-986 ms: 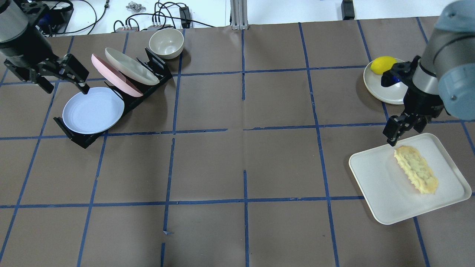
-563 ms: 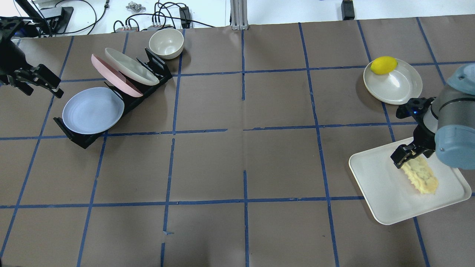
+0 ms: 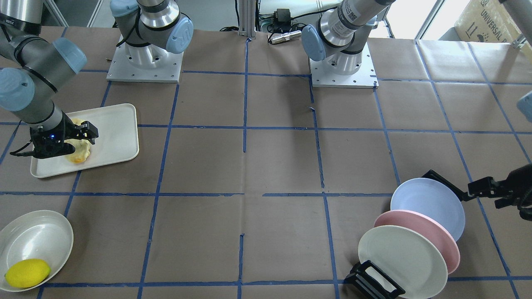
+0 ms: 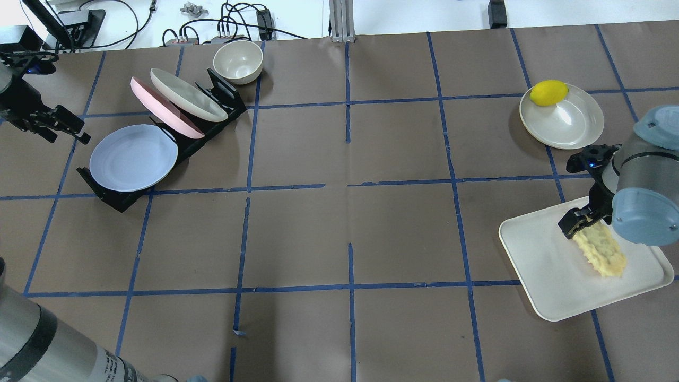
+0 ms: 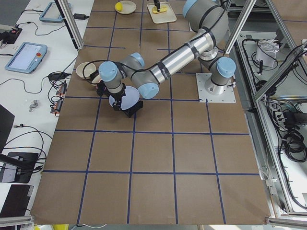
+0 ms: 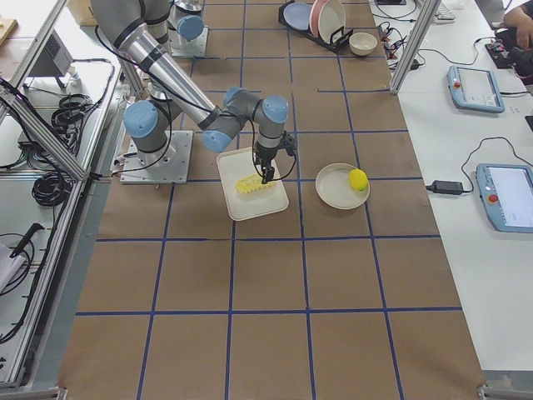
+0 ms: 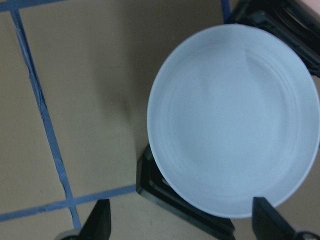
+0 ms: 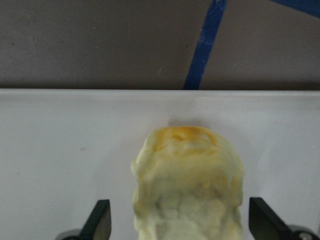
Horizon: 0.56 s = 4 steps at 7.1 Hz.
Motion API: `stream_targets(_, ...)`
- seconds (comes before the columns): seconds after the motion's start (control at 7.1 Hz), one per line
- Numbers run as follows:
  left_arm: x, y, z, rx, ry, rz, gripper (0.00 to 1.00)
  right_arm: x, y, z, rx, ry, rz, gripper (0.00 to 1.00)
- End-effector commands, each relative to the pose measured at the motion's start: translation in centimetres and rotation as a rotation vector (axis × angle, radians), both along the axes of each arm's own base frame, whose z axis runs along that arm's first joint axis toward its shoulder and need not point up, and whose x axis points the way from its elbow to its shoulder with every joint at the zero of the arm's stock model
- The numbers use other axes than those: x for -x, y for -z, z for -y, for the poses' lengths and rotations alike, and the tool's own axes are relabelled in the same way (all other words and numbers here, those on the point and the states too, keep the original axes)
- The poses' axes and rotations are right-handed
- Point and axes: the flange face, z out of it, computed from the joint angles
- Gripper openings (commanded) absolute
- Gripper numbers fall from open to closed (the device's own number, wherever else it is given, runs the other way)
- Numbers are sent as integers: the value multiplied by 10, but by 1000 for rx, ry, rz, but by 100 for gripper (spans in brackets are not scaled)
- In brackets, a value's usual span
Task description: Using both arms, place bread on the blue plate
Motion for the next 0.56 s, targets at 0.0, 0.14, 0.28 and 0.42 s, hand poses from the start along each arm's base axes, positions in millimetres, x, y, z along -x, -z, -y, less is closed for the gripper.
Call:
stream_targets(0.0, -27, 51, 28, -68, -52, -172, 99, 0, -1, -1, -1, -4, -6, 27)
stream_targets(0.14, -32, 66, 24, -101, -73, -212, 98, 2, -3, 0, 2, -1, -1, 13)
stream_targets(0.28, -24, 75, 21, -132, -77, -245, 92, 9, -16, 3, 27, 14, -15, 10)
stream_targets(0.42, -24, 85, 17, -159, -82, -263, 86, 9, -35, 5, 15, 22, -9, 9)
